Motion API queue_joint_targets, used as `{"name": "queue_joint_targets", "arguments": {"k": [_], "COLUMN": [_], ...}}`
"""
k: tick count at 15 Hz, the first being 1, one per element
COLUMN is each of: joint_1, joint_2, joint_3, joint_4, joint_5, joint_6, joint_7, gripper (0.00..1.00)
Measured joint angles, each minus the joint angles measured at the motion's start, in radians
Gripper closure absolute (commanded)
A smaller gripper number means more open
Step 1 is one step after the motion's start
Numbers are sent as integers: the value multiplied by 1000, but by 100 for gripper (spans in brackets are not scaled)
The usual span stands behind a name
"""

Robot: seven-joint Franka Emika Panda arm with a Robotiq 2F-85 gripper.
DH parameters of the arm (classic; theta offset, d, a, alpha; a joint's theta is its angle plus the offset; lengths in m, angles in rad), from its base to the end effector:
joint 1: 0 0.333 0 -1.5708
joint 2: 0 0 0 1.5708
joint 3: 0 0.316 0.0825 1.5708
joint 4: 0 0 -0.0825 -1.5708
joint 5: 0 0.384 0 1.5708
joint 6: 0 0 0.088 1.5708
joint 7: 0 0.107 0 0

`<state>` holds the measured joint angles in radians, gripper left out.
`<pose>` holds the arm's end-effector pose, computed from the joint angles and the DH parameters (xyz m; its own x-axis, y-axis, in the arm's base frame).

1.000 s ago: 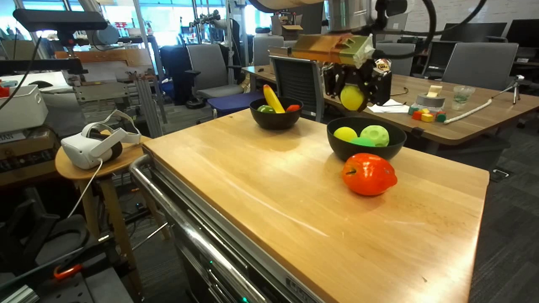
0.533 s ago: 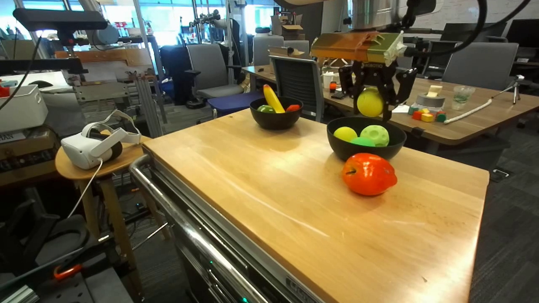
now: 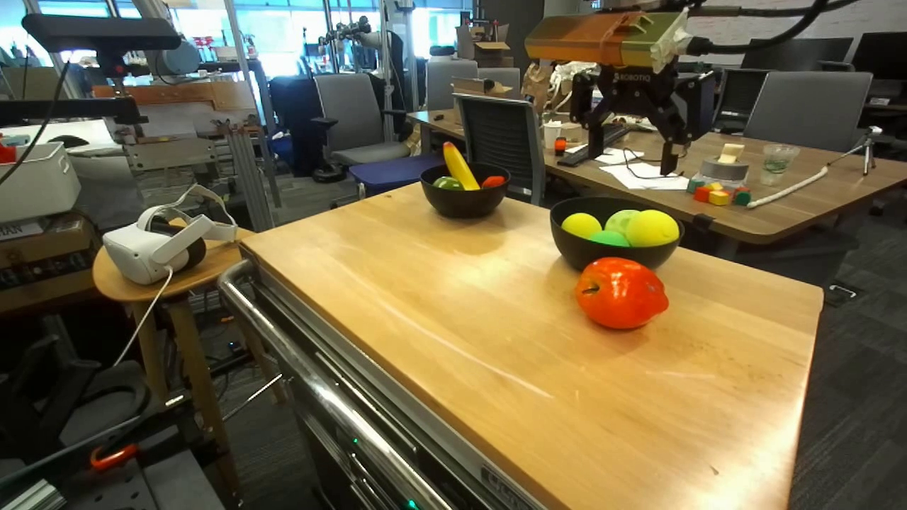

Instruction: Put the fruits in the bowls one by one then move the apple to the left

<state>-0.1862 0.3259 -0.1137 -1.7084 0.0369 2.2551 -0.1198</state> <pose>0.6414 -0.1897 0.4242 0.9587 -0.1812 0.2193 -0.1922 -0.9809 0.0297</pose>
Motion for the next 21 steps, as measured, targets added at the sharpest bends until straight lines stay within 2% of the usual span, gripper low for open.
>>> {"name": "queue_joint_targets", "arguments": {"k": [7, 12, 21], "joint_1": [-16, -45, -66], "joint_2": [-68, -71, -21], "joint_3": [-61, -81, -82], "joint_4": [-96, -171, -186], "joint_5": [-3, 10, 120], "joint_6": [-169, -164, -100], "joint_7": [69, 108, 122], "gripper": [0, 0, 0]}}
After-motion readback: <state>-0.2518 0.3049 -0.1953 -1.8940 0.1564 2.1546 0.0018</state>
